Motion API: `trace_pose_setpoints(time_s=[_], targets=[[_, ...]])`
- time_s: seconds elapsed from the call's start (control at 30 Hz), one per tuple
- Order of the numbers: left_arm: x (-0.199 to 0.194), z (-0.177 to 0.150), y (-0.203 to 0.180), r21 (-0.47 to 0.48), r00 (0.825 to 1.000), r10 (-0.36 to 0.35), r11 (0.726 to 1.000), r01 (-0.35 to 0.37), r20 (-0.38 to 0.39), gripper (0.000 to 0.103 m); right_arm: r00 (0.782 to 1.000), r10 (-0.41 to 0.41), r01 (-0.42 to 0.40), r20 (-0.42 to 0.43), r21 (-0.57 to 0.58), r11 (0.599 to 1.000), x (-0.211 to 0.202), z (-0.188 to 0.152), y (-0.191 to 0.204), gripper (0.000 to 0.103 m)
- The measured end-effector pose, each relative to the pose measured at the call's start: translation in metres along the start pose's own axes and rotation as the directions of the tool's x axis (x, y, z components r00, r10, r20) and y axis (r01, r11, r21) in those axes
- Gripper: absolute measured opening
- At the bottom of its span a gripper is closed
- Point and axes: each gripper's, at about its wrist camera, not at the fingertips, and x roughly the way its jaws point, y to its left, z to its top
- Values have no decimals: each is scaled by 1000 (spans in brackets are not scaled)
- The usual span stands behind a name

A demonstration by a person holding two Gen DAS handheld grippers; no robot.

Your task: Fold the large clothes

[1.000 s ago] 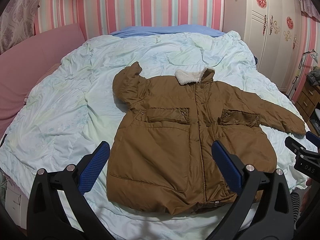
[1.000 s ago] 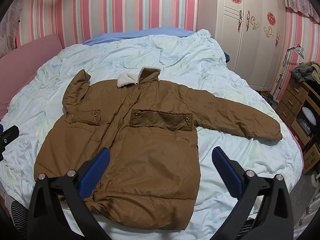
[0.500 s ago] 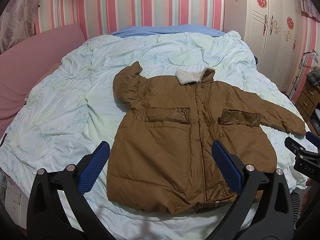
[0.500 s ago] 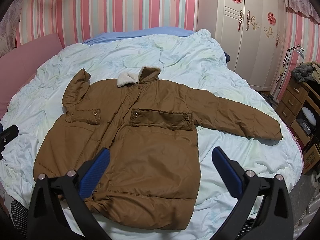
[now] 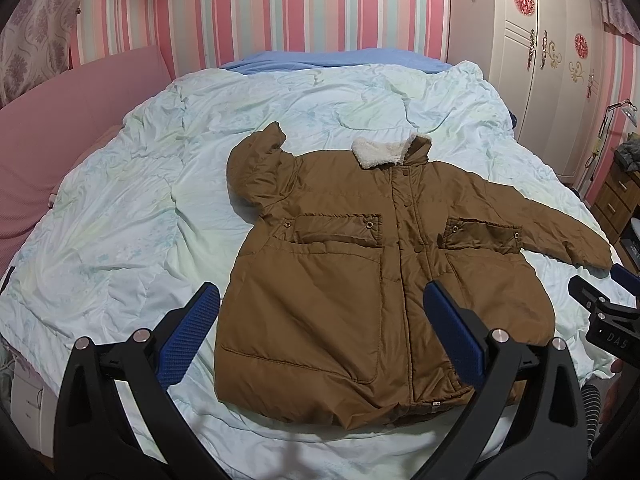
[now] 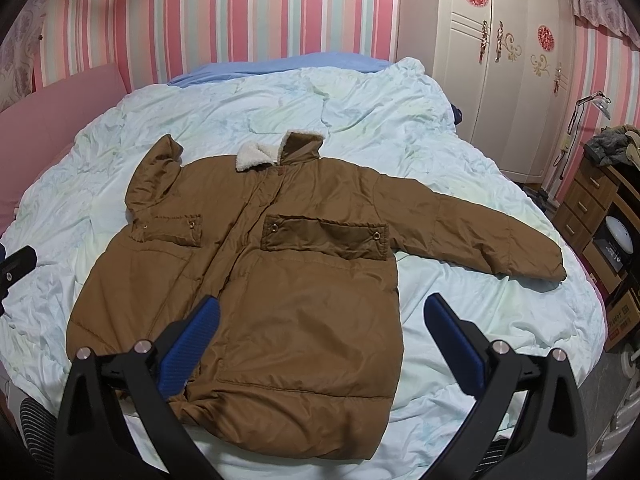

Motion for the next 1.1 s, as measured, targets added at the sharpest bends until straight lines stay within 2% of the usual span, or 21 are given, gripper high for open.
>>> trace_pose_setpoints(time_s=[1.1], targets=[[5, 1, 5, -5, 1000, -5, 1000, 5, -10, 100, 1000, 1, -1, -11, -5, 1000, 4, -3, -3, 102]])
